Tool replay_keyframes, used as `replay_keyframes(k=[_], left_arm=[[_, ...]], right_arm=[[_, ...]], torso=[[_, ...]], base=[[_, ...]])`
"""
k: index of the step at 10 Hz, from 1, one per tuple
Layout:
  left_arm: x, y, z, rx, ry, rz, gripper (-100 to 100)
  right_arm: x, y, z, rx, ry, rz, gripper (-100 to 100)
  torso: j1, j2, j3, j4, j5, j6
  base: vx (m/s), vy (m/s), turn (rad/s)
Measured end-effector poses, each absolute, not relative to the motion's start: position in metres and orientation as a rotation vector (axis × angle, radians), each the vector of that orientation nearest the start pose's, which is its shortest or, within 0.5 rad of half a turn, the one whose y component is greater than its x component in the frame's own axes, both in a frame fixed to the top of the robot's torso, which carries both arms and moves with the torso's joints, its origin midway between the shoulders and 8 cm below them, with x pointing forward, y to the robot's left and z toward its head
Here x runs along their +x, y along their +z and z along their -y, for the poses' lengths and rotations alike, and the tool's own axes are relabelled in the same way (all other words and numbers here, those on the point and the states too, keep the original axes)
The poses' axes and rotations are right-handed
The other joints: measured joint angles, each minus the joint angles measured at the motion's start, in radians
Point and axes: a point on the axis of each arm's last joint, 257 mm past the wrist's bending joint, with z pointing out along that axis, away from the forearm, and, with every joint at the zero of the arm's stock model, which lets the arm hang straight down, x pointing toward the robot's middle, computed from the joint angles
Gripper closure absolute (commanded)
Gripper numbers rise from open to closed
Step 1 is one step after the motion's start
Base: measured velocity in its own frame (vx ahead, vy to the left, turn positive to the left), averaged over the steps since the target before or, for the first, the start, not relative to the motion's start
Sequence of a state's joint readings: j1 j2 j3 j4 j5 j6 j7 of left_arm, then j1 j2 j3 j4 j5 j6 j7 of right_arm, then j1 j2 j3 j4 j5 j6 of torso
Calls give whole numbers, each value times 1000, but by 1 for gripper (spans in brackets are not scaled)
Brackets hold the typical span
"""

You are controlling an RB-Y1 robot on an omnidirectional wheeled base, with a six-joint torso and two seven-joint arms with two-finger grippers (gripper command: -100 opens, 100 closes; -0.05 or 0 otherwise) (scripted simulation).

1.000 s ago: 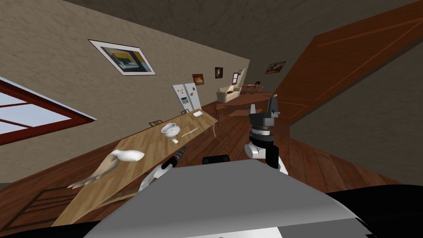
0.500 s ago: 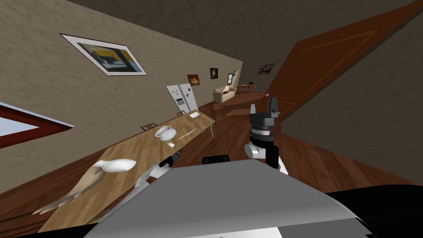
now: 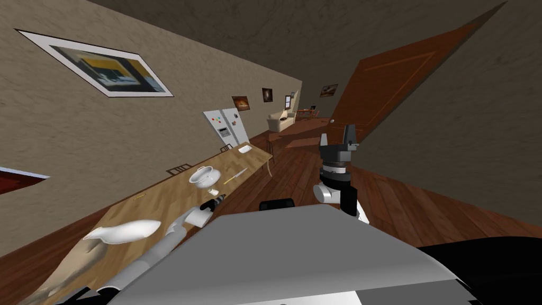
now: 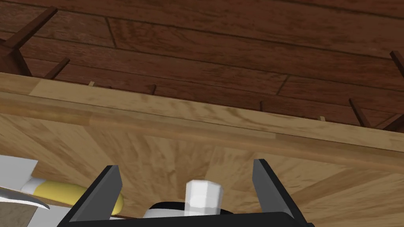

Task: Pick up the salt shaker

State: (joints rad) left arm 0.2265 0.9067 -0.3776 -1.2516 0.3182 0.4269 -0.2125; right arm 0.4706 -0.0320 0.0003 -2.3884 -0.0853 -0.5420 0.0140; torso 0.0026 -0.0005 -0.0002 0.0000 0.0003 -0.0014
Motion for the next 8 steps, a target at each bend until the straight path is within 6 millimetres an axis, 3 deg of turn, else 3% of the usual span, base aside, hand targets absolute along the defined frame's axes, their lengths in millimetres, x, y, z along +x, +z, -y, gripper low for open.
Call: replay_keyframes(k=[4,7,8], left_arm=[[267,-471,-632,-1135,317,-2290,-100],[261,-454,-667,-1143,438,-2275,-100],[262,-454,-668,-1141,441,-2275,0]], right_arm=[[311,87,275,538,1396,-467,0],[311,87,275,538,1396,-467,0],[311,87,275,538,1396,-467,0]], torso=[[1,-1,0,0,0,0],[0,0,0,0,0,0],[-1,1,0,0,0,0]], base=[[30,34,-154],[18,29,-77],[0,0,0]])
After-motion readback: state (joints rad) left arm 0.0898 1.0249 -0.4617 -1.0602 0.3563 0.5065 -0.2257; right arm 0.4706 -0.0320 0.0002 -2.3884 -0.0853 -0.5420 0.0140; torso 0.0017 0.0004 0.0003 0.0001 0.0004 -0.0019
